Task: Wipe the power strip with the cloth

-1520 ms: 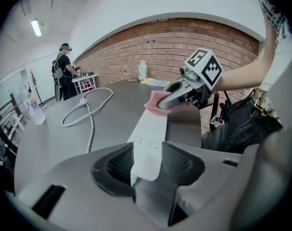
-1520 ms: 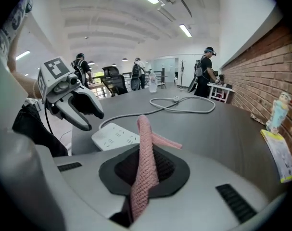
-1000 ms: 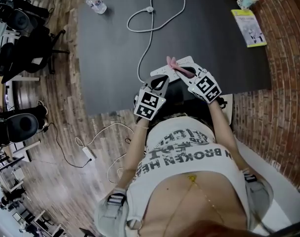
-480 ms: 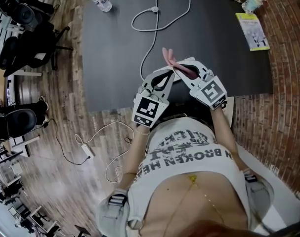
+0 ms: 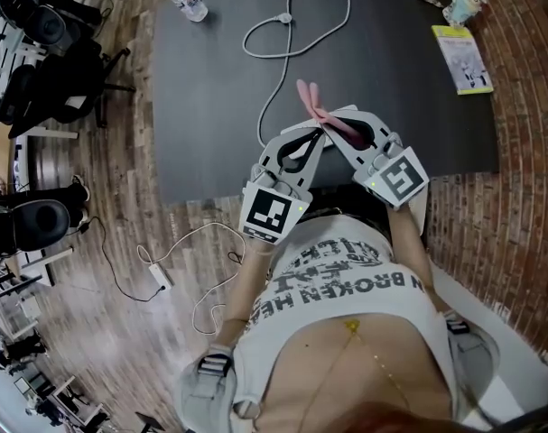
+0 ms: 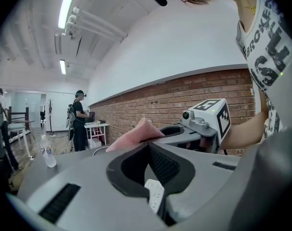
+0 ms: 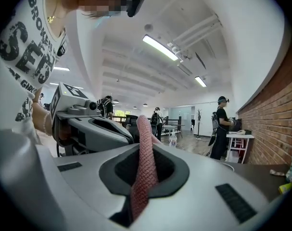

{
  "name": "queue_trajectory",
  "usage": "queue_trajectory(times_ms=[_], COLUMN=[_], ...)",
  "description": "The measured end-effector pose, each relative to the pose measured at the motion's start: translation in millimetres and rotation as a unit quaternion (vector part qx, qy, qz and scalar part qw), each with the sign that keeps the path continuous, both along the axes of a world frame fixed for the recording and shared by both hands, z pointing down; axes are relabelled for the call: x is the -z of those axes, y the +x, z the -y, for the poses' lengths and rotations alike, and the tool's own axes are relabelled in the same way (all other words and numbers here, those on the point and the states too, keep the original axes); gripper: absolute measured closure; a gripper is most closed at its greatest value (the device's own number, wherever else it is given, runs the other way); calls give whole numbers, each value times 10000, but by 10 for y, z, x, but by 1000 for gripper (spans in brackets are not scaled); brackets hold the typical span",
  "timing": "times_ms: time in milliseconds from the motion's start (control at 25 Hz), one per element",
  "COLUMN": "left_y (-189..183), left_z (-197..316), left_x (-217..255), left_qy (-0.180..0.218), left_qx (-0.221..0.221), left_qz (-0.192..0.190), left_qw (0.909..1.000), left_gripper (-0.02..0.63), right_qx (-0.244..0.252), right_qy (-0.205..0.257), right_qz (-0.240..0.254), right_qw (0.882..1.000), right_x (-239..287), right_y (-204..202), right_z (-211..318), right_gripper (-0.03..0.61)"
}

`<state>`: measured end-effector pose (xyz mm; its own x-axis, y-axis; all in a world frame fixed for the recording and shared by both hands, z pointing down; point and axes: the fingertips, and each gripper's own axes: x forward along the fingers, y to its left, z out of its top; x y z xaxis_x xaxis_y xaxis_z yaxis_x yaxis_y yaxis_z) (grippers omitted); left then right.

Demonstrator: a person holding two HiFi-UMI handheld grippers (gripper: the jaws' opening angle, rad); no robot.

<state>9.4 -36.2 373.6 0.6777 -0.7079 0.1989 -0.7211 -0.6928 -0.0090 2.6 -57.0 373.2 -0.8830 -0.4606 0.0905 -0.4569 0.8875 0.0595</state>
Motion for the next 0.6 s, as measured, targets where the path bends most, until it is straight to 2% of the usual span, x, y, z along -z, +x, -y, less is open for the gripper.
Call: queue_trajectory(times_ms=[600], left_y=[-11], left_z=[-1], left_x=[61], left_qy=[44], left_qx=[-63], left_qz=[64], left_qw=[9999], left_gripper=[606], right_qx=[-179], right_qy=[16], right_qz=[-78], right_qw=[9998], right_x=[63], right_y=[84], right_z=[-15], right_gripper=[562])
